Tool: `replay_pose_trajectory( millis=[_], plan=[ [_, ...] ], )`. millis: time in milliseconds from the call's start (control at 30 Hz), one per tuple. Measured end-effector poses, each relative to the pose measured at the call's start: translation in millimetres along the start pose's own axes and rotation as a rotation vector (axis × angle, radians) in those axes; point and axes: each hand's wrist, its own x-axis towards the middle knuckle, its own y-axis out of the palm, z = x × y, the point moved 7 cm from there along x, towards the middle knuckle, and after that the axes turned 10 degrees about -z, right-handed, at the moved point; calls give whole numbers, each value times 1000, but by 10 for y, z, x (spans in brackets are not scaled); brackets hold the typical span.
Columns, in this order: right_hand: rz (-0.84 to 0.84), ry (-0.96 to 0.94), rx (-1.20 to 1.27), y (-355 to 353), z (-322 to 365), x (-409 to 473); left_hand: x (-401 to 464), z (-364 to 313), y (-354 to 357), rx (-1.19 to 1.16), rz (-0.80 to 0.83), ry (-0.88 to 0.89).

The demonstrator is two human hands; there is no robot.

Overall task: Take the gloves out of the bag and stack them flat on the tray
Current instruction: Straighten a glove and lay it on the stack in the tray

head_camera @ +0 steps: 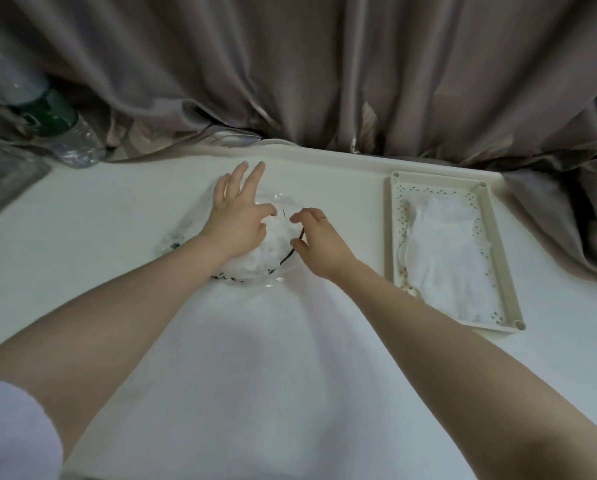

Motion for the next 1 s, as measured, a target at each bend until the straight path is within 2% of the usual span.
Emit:
replay_pose_trajectory(
  millis=[67, 133, 400, 567, 833, 1000],
  plan=[
    [34, 153, 83, 148, 60, 114, 4, 263, 78, -28, 152, -94],
    [53, 275, 145, 257, 97, 227, 36, 393, 122, -126, 237, -121],
    [-158, 614, 475, 407, -58, 479, 94, 425, 276, -231, 238, 8],
    [-251, 593, 671, 275, -69, 416, 82, 373, 316, -226, 261, -11],
    [-167, 622, 1213, 82, -73, 216, 116, 301, 353, -226, 239, -54],
    [-283, 688, 1407, -31, -183, 139, 82, 323, 300, -254, 220, -61]
  ],
)
